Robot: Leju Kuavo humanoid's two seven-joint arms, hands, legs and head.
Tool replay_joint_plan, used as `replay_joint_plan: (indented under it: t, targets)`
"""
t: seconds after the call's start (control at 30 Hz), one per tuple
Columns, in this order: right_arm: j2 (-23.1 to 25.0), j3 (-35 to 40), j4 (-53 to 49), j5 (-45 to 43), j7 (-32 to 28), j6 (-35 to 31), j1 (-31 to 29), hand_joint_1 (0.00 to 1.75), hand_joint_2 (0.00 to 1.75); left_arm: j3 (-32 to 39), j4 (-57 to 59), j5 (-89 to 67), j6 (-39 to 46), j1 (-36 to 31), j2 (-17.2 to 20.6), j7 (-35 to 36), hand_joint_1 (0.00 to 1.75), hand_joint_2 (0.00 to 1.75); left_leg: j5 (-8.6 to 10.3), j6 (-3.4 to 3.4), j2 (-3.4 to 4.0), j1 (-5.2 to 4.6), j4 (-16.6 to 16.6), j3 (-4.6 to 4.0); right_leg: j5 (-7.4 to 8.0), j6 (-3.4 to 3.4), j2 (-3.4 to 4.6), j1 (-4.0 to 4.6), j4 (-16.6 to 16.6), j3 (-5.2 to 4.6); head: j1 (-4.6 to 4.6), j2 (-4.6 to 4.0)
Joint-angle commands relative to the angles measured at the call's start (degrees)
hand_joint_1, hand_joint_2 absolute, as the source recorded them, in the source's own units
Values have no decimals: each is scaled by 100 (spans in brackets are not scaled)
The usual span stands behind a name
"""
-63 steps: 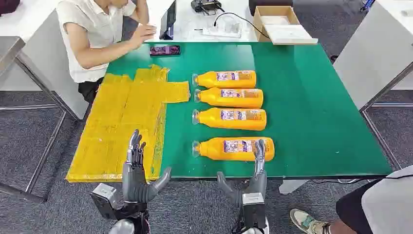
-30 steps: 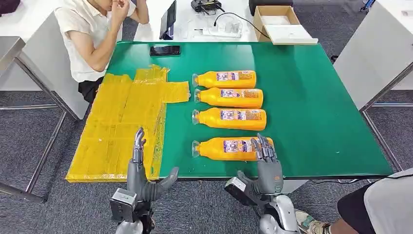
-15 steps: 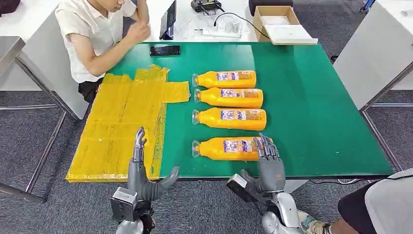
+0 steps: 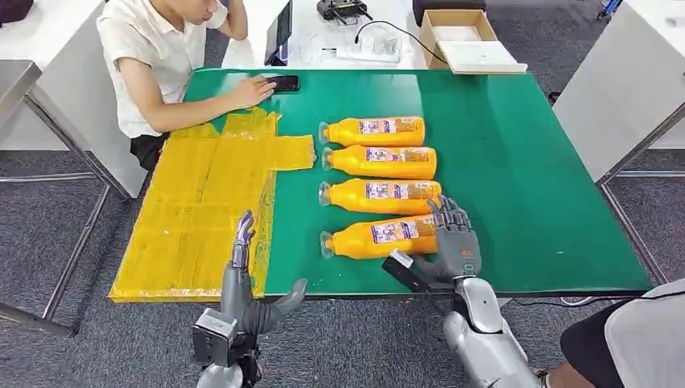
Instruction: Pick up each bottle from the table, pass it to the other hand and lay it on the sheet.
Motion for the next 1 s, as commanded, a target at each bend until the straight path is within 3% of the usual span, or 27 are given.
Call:
replay_joint_plan:
  t: [0.03, 0.23, 0.4, 0.7, 0.93, 0.97, 1.0]
  targets:
    - [21, 144, 1101, 139, 107, 32, -799, 0, 175, -85, 405, 28, -58, -284, 127, 75, 0, 175, -6, -9, 13, 2, -5, 22, -4, -10, 4, 4, -4, 19, 0, 0]
    - [45, 121, 1169, 58, 65, 56, -843, 0, 175, -57, 371, 20, -47, -287, 131, 77, 0, 175, -8, -9, 12, 4, -5, 26, -7, -11, 3, 6, -4, 23, 0, 0]
    - [153, 214, 1615, -87, 41, 546, -1131, 0, 175, -4, 406, 161, -297, -375, 139, 286, 0, 175, -10, -11, 22, 3, 0, 23, -5, -12, 12, 5, 1, 20, 0, 2]
    - [161, 535, 2231, 39, 266, 1063, -1086, 0, 175, 56, 602, 497, -814, -398, 102, 773, 0, 175, -26, -23, 23, 12, -10, 69, -23, -28, 3, 16, -8, 64, 0, 0]
    - [215, 593, 2534, 59, 196, 1277, -981, 0, 175, 9, 641, 621, -1058, -400, 106, 904, 0, 175, -5, -10, 4, 8, -10, 42, -5, -12, -7, 10, -13, 41, 0, 2]
    - [218, 585, 2612, 1, 130, 1390, -984, 40, 175, -3, 663, 671, -1111, -414, 110, 943, 0, 175, -8, -14, 9, 11, -11, 56, -7, -17, -6, 14, -15, 53, 0, 0]
    - [194, 637, 2683, 28, 101, 1409, -978, 129, 175, -28, 699, 722, -1176, -438, 113, 983, 0, 175, -4, -10, 1, 9, -10, 50, -4, -12, -10, 11, -15, 49, 0, 0]
